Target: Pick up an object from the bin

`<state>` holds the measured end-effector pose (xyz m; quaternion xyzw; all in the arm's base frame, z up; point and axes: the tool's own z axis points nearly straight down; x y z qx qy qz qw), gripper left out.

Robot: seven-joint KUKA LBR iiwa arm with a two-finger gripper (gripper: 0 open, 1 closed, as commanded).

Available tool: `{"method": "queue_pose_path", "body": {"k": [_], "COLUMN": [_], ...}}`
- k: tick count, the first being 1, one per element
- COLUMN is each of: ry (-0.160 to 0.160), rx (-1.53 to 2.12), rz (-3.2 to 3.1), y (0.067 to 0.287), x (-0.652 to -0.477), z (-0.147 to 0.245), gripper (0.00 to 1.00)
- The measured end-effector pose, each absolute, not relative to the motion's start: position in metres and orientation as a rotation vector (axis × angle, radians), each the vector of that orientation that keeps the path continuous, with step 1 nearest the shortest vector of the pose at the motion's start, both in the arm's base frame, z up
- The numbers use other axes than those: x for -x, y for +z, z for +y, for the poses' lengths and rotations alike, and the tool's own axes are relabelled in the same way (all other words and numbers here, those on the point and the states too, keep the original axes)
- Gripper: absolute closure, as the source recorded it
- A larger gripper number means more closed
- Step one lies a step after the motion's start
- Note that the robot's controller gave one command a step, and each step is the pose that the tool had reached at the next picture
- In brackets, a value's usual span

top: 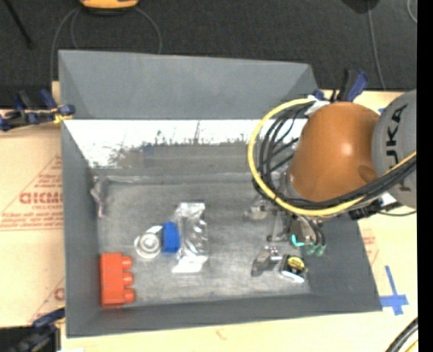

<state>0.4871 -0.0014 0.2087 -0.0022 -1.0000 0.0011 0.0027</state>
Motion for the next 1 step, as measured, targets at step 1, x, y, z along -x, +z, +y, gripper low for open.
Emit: {"method": "queue_pose_path", "body": {"k": [1], "ry": [-0.008], "rx": [-0.029], "rz": [-3.174], "y": [0.1196], "x": [-0.5295], "z": [0.0622], "gripper": [0.0]}}
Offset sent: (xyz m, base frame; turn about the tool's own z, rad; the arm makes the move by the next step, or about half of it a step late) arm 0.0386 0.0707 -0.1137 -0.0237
